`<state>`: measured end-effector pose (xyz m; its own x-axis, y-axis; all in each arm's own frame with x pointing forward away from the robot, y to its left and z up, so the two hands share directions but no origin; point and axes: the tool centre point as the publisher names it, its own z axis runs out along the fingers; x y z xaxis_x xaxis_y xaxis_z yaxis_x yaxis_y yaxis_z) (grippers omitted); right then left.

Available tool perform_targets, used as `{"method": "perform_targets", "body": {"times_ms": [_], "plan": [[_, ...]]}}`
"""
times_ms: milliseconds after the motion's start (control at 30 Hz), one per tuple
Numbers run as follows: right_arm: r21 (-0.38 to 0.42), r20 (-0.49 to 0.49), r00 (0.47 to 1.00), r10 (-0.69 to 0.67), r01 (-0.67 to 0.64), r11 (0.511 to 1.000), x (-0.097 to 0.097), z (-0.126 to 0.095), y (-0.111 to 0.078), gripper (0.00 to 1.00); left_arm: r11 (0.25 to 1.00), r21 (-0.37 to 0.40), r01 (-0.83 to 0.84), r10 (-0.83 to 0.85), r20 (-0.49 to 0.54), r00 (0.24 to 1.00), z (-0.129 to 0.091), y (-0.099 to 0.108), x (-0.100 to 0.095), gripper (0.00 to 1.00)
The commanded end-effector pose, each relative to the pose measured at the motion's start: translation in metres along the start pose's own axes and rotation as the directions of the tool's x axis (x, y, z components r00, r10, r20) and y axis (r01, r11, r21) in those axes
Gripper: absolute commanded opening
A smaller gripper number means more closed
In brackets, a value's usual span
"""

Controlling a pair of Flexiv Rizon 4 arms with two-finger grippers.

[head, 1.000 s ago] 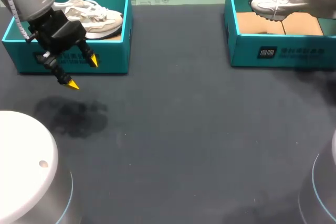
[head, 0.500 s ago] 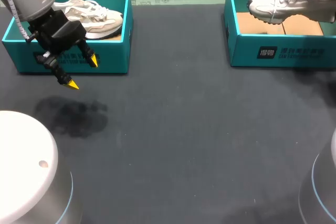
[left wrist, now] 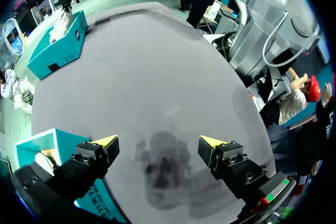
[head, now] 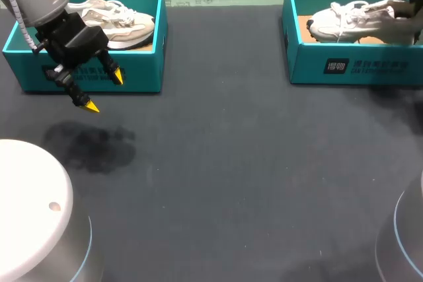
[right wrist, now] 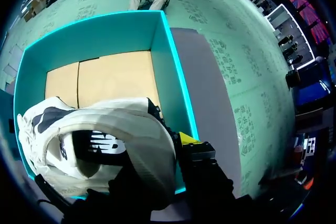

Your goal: Take the shoe out of the shoebox, open the shoe tongue, remove and reinsert the insole, then place the shoe into the shoebox

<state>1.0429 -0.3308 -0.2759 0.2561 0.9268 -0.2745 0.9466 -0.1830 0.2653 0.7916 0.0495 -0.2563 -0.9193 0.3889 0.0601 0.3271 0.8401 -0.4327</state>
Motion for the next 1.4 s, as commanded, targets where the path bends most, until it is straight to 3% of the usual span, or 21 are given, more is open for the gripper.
{"method": "perform_targets", "body": {"times_ms": [33, 600, 1400], "plan": [[0.003, -0.005, 1.000, 0.002, -0.002, 1.000, 0.000, 0.003, -0.001, 0.00, 1.000, -0.003, -0.001, 0.001, 0.001, 1.000, 0.000, 0.000, 0.001, 1.00], [0.049, 0.014, 0.999, 0.045, -0.046, 0.998, 0.001, 0.003, -0.021, 0.00, 1.000, -0.003, -0.001, 0.001, 0.001, 1.000, 0.000, 0.000, 0.001, 1.00], [0.117, 0.006, 0.999, 0.034, -0.035, 0.993, 0.016, 0.056, -0.025, 0.00, 1.000, -0.003, -0.001, 0.001, 0.001, 1.000, 0.000, 0.000, 0.001, 1.00]]}}
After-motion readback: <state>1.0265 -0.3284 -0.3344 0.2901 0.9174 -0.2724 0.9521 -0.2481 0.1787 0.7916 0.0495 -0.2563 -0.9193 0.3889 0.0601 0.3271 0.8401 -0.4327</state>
